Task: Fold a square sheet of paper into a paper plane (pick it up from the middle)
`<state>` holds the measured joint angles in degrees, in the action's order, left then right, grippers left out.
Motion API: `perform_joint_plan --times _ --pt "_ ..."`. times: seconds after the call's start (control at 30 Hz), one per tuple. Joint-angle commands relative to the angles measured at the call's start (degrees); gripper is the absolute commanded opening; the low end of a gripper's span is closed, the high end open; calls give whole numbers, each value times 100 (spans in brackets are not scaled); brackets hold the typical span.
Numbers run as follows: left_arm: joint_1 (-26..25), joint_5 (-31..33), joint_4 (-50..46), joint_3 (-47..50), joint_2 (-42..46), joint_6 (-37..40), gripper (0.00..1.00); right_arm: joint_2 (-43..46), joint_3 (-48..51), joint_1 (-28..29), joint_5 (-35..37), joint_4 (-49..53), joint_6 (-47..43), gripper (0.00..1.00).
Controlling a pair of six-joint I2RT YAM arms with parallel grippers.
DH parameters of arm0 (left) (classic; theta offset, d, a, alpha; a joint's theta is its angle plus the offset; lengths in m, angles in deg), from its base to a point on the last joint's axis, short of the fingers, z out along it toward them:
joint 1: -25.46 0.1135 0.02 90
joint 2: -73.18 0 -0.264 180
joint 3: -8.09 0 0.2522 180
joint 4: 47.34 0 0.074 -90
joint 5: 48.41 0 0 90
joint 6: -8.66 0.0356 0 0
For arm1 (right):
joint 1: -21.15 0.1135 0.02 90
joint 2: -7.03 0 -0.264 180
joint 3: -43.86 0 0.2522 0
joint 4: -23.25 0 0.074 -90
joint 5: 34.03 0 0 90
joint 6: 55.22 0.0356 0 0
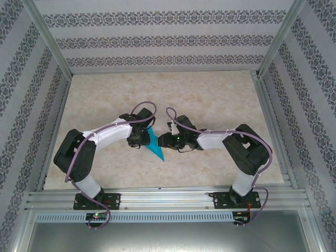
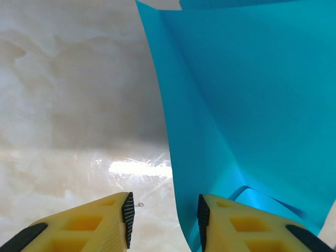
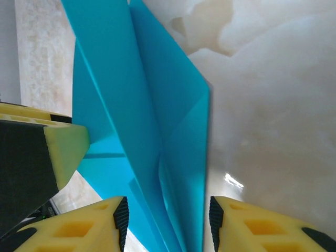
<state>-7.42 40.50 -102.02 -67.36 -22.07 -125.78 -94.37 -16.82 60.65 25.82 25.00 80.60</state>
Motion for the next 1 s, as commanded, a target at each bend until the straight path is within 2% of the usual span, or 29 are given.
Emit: perform_joint_plan --times 0.0,0.27,0.47,0.63,0.97 --pt "63 -38 249 127 169 -5 40 -172 -216 65 -245 50 -221 48" --pt "63 0 213 103 111 64 39 -395 -447 144 -438 138 -353 49" --pt "69 27 237 160 154 55 37 -480 -543 244 -314 340 -473 45" --pt "60 7 257 227 194 45 34 -503 -699 383 -15 774 -741 36" --pt "64 -16 542 477 687 -4 33 -679 -1552 745 1165 2394 -1417 19"
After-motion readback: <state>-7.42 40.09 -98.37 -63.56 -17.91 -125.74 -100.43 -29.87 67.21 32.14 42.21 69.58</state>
